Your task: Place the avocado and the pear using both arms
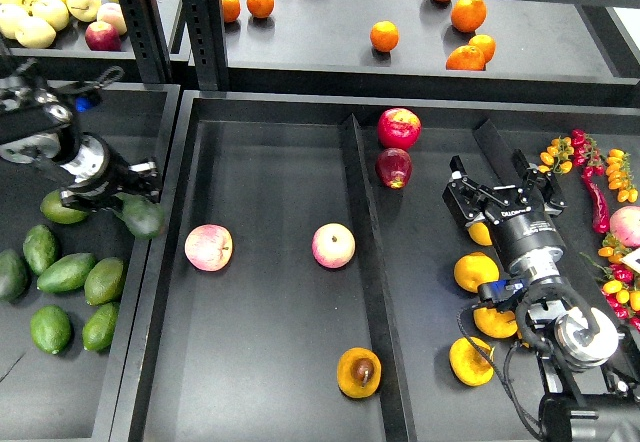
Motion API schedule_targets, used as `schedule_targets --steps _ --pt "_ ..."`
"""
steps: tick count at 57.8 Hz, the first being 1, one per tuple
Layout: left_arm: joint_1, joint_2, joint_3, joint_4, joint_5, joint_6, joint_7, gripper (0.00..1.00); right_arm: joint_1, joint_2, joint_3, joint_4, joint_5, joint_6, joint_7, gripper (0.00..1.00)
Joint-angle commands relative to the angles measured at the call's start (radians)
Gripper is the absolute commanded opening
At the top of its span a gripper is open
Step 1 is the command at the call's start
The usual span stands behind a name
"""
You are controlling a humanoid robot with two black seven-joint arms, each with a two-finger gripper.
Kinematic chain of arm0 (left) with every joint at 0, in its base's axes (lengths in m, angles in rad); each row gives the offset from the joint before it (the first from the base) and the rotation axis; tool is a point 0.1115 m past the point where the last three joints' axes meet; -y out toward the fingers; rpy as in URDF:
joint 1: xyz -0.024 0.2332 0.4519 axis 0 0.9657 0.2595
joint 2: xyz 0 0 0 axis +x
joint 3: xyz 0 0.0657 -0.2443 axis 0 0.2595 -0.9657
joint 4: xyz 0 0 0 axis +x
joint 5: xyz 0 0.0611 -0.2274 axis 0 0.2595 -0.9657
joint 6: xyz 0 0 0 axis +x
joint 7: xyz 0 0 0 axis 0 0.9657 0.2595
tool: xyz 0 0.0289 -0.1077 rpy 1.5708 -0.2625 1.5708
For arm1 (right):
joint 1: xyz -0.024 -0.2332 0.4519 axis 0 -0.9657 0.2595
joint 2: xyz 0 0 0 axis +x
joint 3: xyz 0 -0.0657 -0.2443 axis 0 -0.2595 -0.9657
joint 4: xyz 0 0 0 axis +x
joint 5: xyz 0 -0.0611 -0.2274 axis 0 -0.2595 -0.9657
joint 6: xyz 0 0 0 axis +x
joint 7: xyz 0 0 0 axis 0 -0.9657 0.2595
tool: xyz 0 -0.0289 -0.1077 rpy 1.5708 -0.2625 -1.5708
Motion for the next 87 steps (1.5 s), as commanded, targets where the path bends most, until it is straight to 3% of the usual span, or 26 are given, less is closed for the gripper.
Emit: schedule_targets --steps 1,13,34,54,87 --pt "0.038 0.072 -0.016 0.011 -0.012 0.000 0.000 0.15 0.001 0.000 -0.009 -0.001 0.000 0.001 0.000 0.99" --pt "0.134 0.124 -0.060 0.023 -0.009 0.000 0.000 0.16 -0.001 0.000 -0.014 -0.001 0.000 0.002 0.000 0.99" --pt "0.255 0.075 -0.155 0.125 0.006 0.000 0.000 0.20 -0.016 0.000 -0.014 -0.001 0.000 0.002 0.000 0.99" --pt "0.266 -0.014 -0.209 0.272 0.003 0.000 0.000 0.35 -0.022 0.000 -0.014 0.000 0.000 0.002 0.000 0.99" --pt "0.309 -0.082 -0.209 0.355 0.005 0.000 0.000 0.55 -0.036 0.000 -0.014 0.000 0.000 0.022 0.000 0.99"
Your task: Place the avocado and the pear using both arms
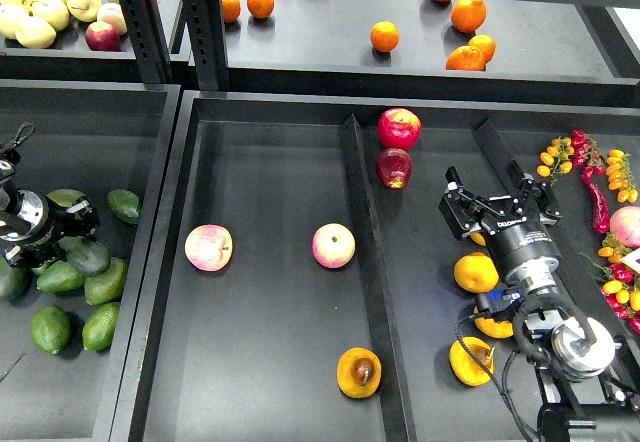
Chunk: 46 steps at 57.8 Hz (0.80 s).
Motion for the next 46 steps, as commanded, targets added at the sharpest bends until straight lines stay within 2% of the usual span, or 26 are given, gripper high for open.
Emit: schedule_targets --steps 1,14,27,35,46 --pt "0.005 -0.017 -0.001 0.011 0.000 0.000 0.000 0.55 -0.007 0.000 0.000 0.000 0.000 0.010 0.000 0.99" --pt "0.005 -0.022 -0.001 0.011 0.000 0.000 0.000 0.66 -0.010 0.000 0.000 0.000 0.000 0.011 0.000 0.99" --pt "0.000 -0.014 -0.040 0.002 -0.002 0.000 0.000 0.83 -0.010 0.000 0.000 0.000 0.000 0.011 0.000 0.99" --pt "-0.003 0.003 -0.156 -0.007 -0.003 0.000 0.000 0.93 -0.011 0.000 0.000 -0.002 0.000 0.011 -0.002 0.99" --pt "0.003 0.066 -0.326 -0.057 -0.020 0.000 0.000 0.98 -0.013 0.000 -0.001 -0.002 0.000 0.011 -0.003 0.99"
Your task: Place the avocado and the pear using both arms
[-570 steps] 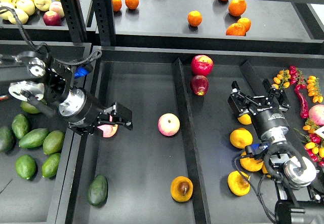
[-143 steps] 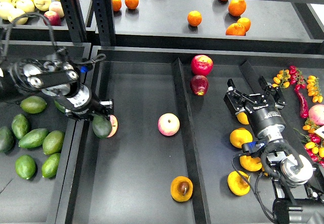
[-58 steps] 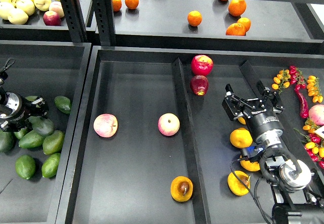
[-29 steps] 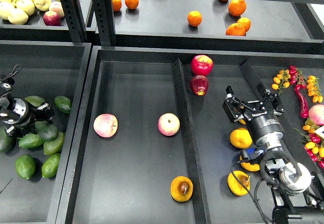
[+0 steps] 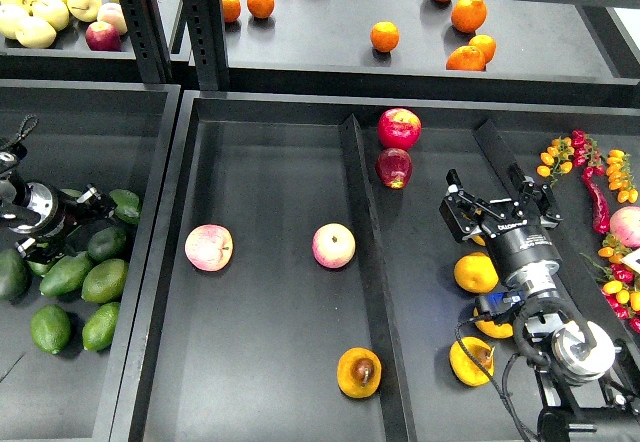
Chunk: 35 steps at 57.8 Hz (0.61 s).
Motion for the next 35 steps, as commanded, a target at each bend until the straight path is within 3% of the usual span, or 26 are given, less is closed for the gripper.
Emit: schedule_targets --steps 1,11,20,21,26,35 --pt "0.007 0.046 -0.123 -0.040 -0.018 0.000 0.000 0.98 0.000 0.000 -0.002 -0.001 0.000 0.000 -0.002 0.99" --pt "0.023 0.069 -0.268 -0.076 -0.167 0.000 0.000 0.98 0.000 0.000 0.000 -0.004 0.000 0.000 -0.002 0.99" --pt "0.093 0.069 -0.507 -0.110 -0.261 0.000 0.000 0.98 0.000 0.000 0.000 -0.007 -0.002 0.000 -0.002 0.99" --pt "0.121 0.063 -0.610 -0.145 -0.264 0.000 0.000 0.98 0.001 0.000 0.002 -0.007 -0.002 0.009 -0.002 0.99" --pt "0.217 0.044 -0.794 -0.243 -0.264 0.000 0.000 0.98 0.003 0.000 0.000 -0.013 -0.003 0.040 -0.002 0.99" --pt "0.377 -0.031 -1.015 -0.426 -0.265 0.000 0.000 0.98 0.006 0.000 0.000 -0.039 -0.003 0.061 -0.003 0.99"
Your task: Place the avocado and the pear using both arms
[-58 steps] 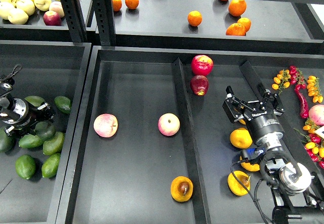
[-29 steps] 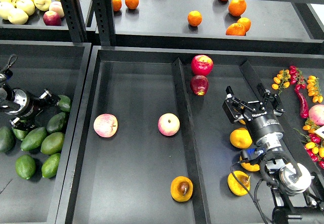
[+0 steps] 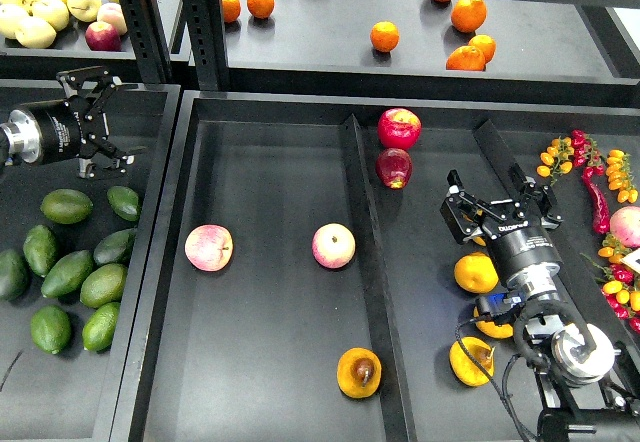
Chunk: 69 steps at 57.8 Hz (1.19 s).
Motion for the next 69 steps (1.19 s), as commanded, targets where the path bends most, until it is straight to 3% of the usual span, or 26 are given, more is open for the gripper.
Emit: schedule_targets --steps 1,12,24,31,50,56,63,69 --pt "0.138 -0.075 -0.191 -0.164 -0.001 0.000 0.000 0.98 0.002 0.000 0.000 -0.020 -0.002 0.019 -0.001 0.99" --pt "0.364 -0.252 -0.379 -0.435 -0.001 0.000 0.000 0.99 0.005 0.000 -0.002 -0.031 0.000 0.057 -0.009 0.99" --pt "0.539 -0.452 -0.501 -0.610 -0.001 0.000 0.000 0.99 0.002 0.000 -0.077 -0.035 -0.002 0.129 -0.012 0.99" --pt "0.619 -0.452 -0.525 -0.646 -0.004 0.000 0.000 0.99 -0.004 -0.003 -0.128 -0.043 -0.003 0.186 -0.014 0.99" --pt "0.797 -0.452 -0.525 -0.655 -0.135 0.000 0.000 0.99 0.008 -0.284 -0.289 -0.071 -0.006 0.335 -0.017 0.99" --pt "0.836 -0.452 -0.524 -0.657 -0.181 0.000 0.000 0.99 0.019 -0.365 -0.344 -0.088 -0.009 0.388 -0.082 0.99" --pt "0.882 -0.452 -0.521 -0.657 -0.182 0.000 0.000 0.99 0.060 -0.428 -0.425 -0.111 -0.014 0.388 -0.228 0.99" --pt "0.896 -0.452 -0.518 -0.657 -0.184 0.000 0.000 0.99 0.112 -0.478 -0.490 -0.114 -0.040 0.388 -0.311 0.99"
